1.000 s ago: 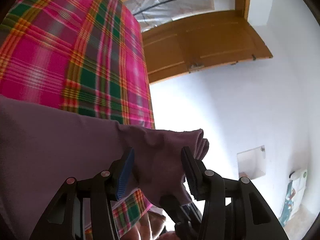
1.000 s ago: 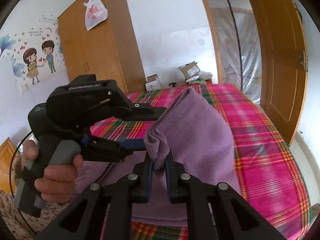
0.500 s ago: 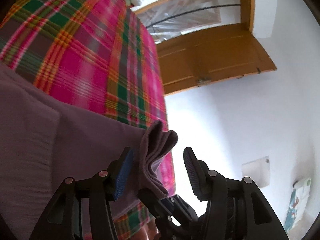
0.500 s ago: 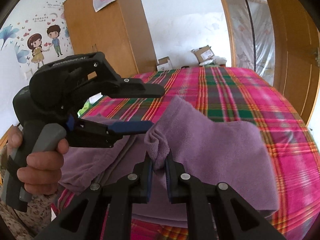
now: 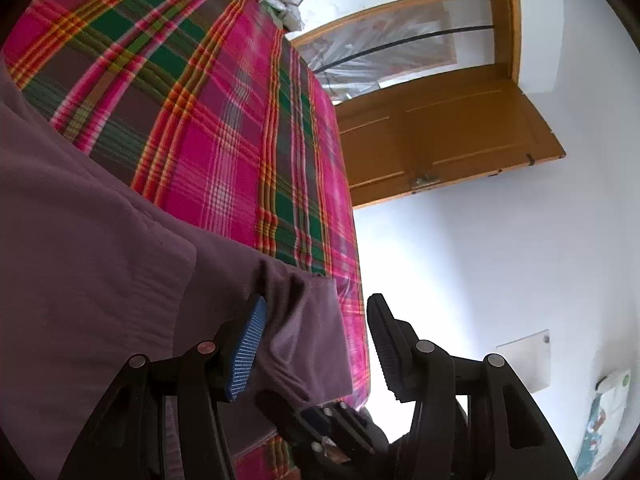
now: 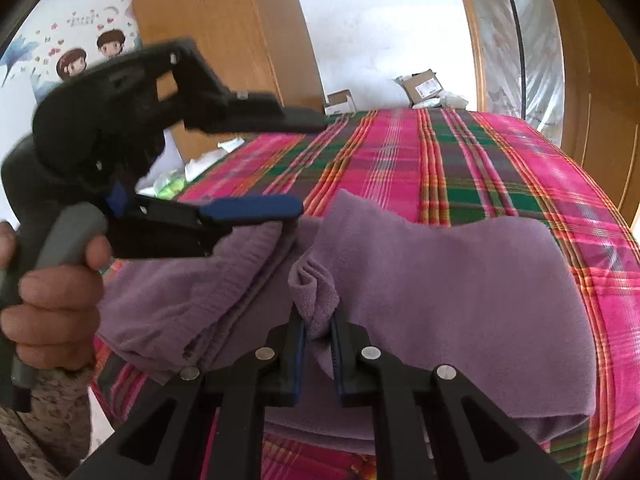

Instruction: Fold clothes

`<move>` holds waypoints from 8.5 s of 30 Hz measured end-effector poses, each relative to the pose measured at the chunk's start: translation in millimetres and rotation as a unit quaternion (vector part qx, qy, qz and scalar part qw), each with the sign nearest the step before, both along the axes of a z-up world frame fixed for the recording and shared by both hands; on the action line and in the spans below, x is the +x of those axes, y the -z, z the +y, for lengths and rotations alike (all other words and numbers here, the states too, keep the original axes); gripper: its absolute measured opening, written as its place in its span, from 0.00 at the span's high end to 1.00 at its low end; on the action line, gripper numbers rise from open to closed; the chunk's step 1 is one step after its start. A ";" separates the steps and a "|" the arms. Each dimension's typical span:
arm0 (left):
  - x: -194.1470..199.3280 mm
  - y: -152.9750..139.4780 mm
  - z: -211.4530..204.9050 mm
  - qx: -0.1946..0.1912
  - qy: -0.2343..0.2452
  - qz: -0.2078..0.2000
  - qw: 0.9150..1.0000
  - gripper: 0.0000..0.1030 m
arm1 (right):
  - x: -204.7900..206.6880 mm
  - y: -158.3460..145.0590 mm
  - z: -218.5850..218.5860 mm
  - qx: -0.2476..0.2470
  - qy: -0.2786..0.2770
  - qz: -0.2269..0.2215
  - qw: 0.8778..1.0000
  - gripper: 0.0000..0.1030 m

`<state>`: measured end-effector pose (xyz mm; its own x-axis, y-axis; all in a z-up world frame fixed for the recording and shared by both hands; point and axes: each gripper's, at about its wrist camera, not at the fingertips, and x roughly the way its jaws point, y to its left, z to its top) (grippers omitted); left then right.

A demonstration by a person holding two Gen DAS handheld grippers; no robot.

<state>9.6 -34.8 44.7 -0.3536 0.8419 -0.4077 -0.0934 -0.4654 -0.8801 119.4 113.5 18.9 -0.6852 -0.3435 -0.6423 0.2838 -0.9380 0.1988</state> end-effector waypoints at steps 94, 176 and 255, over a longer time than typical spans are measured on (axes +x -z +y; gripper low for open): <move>14.8 33.4 69.7 -0.228 0.015 -0.028 0.973 0.46 | 83.9 13.5 86.3 0.076 0.146 0.054 0.985 0.52; -15.6 -34.6 128.4 -0.043 0.094 0.046 0.994 0.90 | 77.2 17.9 90.9 0.104 0.235 0.032 0.966 0.56; -38.6 62.0 94.3 0.025 0.098 -0.079 0.992 0.91 | 118.9 -2.6 58.9 0.091 0.085 0.109 0.986 0.78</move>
<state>-29.0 59.5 -17.3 -0.1165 0.9083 -0.4019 -0.0363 -0.4083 -0.9121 238.3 172.4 21.4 -0.8521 -0.1040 -0.5129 0.1362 -0.9904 -0.0255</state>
